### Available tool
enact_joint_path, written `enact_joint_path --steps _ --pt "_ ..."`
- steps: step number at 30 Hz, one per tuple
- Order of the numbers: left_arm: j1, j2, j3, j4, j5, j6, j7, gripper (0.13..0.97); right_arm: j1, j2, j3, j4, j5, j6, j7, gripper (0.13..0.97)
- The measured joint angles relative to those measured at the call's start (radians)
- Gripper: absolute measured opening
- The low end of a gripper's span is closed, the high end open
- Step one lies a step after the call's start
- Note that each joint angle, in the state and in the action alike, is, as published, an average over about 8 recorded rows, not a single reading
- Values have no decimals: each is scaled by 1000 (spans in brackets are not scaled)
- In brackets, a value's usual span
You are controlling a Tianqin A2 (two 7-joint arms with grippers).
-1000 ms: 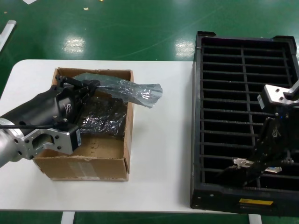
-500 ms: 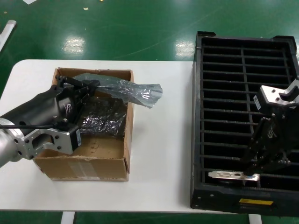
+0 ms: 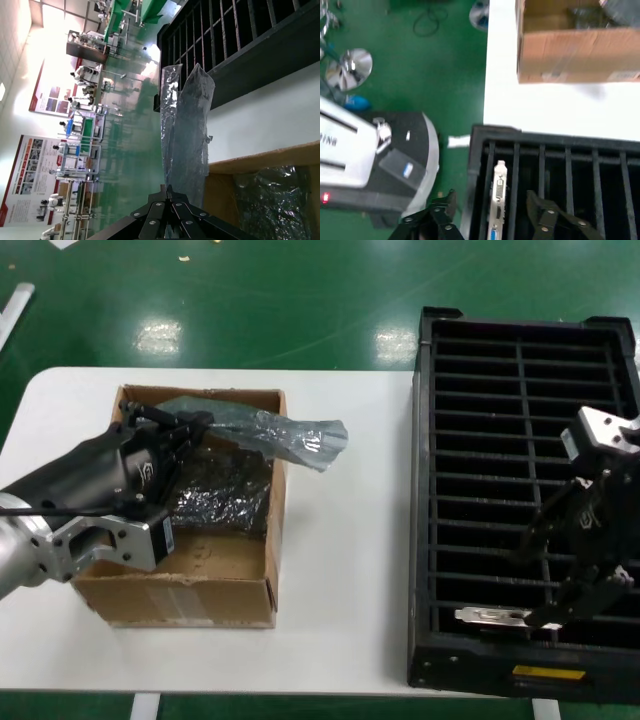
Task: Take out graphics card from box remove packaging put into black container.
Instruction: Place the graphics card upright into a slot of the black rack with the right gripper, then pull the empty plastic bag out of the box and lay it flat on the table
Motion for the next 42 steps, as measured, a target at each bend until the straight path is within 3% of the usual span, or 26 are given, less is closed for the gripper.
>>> enact_joint_path --steps 7,15,17,24,33,37,39,42 --pt "0 0 0 0 0 0 0 138 -117 109 160 151 69 95 51 551" --pt "0 0 0 0 0 0 0 138 -346 231 381 356 114 332 97 751" --pt "0 0 0 0 0 0 0 138 -402 249 432 387 123 391 104 751" --pt "0 0 0 0 0 0 0 138 -562 271 607 417 218 502 126 836" --pt "-5 6 0 -6 -3 10 -15 138 -644 270 733 402 337 470 135 930" --pt "-32 58 -19 -27 -17 77 -106 138 -646 269 735 402 338 469 135 956" --pt "-56 112 -45 -38 -31 141 -182 138 -645 269 735 402 338 469 135 958" --pt "-102 228 -107 -33 -46 264 -313 138 -645 269 735 402 338 469 135 962"
